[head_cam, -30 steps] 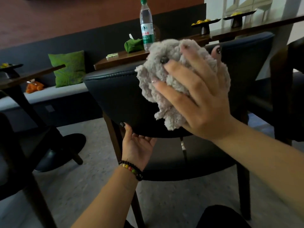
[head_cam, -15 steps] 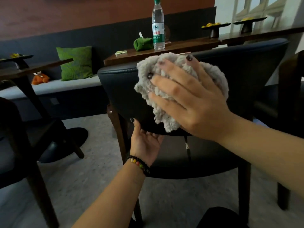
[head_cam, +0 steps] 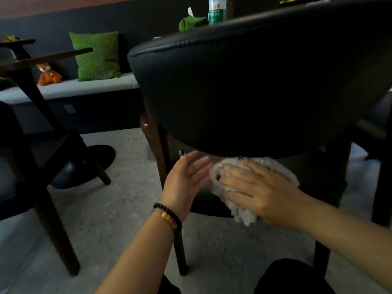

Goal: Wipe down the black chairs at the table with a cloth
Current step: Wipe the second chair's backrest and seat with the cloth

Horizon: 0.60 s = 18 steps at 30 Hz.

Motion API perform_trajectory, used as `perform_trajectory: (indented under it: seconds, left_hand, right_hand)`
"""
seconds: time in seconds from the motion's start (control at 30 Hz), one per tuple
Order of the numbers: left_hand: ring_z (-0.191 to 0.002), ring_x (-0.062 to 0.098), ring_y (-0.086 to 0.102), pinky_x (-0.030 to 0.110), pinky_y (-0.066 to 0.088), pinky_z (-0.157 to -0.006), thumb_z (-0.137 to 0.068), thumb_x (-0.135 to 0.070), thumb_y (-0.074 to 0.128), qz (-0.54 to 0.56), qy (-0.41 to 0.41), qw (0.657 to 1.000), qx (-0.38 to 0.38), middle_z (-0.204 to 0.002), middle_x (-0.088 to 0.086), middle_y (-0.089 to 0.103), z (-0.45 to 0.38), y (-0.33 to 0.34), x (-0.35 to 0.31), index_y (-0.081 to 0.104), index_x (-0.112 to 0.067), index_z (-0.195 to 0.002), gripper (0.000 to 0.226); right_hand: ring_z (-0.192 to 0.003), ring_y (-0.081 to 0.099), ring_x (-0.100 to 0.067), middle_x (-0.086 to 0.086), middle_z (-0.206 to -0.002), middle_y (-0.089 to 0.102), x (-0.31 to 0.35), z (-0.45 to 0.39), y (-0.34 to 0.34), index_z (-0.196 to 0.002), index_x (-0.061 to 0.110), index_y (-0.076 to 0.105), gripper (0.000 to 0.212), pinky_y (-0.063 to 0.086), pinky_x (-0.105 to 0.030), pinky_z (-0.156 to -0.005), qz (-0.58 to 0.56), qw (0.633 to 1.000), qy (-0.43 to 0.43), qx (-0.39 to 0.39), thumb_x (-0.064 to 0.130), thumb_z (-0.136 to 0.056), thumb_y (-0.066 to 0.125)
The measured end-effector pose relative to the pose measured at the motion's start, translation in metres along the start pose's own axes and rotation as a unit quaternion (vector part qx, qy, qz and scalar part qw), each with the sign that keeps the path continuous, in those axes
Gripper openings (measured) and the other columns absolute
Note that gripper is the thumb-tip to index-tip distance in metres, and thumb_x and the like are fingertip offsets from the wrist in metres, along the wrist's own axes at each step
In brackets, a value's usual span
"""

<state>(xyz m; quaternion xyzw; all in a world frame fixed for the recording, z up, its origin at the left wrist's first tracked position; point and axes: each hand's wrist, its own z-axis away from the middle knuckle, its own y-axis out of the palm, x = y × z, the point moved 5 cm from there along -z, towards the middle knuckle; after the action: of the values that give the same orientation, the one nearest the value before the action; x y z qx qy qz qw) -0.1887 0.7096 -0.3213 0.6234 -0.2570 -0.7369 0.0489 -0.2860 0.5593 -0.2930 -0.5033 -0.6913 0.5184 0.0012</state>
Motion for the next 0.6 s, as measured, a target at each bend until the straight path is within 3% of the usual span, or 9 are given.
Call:
perform_trajectory:
  seconds: [0.1, 0.17, 0.23, 0.37, 0.47, 0.6]
  left_hand:
    - [-0.100, 0.012, 0.068, 0.032, 0.052, -0.084, -0.100, -0.025, 0.047, -0.092, 0.070, 0.984, -0.138, -0.109, -0.002, 0.071, 0.005, -0.042, 0.013, 0.060, -0.025, -0.113, 0.019]
    - [-0.099, 0.008, 0.064, 0.025, 0.049, -0.078, -0.098, -0.019, 0.051, -0.138, 0.095, 0.962, -0.217, -0.109, -0.005, 0.067, 0.008, -0.067, 0.020, 0.060, -0.028, -0.107, 0.015]
    - [-0.099, 0.003, 0.058, 0.019, 0.042, -0.072, -0.097, -0.018, 0.052, -0.184, 0.093, 0.943, -0.262, -0.111, -0.009, 0.061, 0.008, -0.088, 0.027, 0.058, -0.030, -0.108, 0.017]
    - [-0.089, -0.005, 0.052, 0.016, 0.039, -0.067, -0.099, -0.023, 0.049, -0.181, 0.025, 0.952, -0.246, -0.103, -0.021, 0.054, -0.006, -0.108, 0.046, 0.050, -0.035, -0.115, 0.020]
    - [-0.090, 0.006, 0.055, 0.028, 0.044, -0.070, -0.100, -0.029, 0.046, -0.104, -0.069, 0.965, -0.230, -0.103, -0.014, 0.056, -0.020, -0.115, 0.059, 0.048, -0.033, -0.125, 0.025]
    - [-0.086, 0.015, 0.059, 0.032, 0.045, -0.064, -0.099, -0.040, 0.043, -0.051, -0.113, 0.963, -0.241, -0.096, -0.008, 0.062, -0.025, -0.124, 0.065, 0.056, -0.035, -0.096, 0.015]
  right_hand:
    - [-0.135, 0.038, -0.036, -0.017, -0.133, 0.058, 0.000, 0.016, 0.051, -0.123, 0.009, 0.065, 0.053, 0.020, -0.047, -0.116, -0.108, 0.980, 0.160, 0.055, 0.013, -0.070, 0.068]
    - [-0.135, 0.040, -0.042, -0.017, -0.136, 0.056, -0.007, 0.022, 0.075, -0.130, 0.009, 0.060, 0.060, 0.024, -0.056, -0.113, -0.185, 0.926, 0.324, 0.064, 0.016, -0.070, 0.066]
    - [-0.138, 0.037, -0.041, -0.015, -0.139, 0.053, -0.008, 0.026, 0.093, -0.134, 0.013, 0.057, 0.063, 0.023, -0.061, -0.113, -0.203, 0.884, 0.416, 0.063, 0.025, -0.073, 0.064]
    - [-0.133, 0.045, -0.038, -0.014, -0.133, 0.058, -0.006, 0.033, 0.111, -0.130, 0.014, 0.061, 0.062, 0.032, -0.059, -0.109, -0.176, 0.891, 0.416, 0.045, 0.041, -0.075, 0.052]
    - [-0.127, 0.051, -0.038, -0.017, -0.125, 0.062, -0.005, 0.028, 0.115, -0.122, 0.004, 0.064, 0.053, 0.035, -0.055, -0.107, -0.162, 0.876, 0.454, 0.013, 0.031, -0.078, 0.051]
    - [-0.117, 0.058, -0.036, -0.016, -0.116, 0.066, 0.016, -0.027, 0.121, -0.112, 0.003, 0.066, 0.042, 0.041, -0.046, -0.100, -0.175, 0.852, 0.494, -0.008, 0.021, -0.076, 0.054]
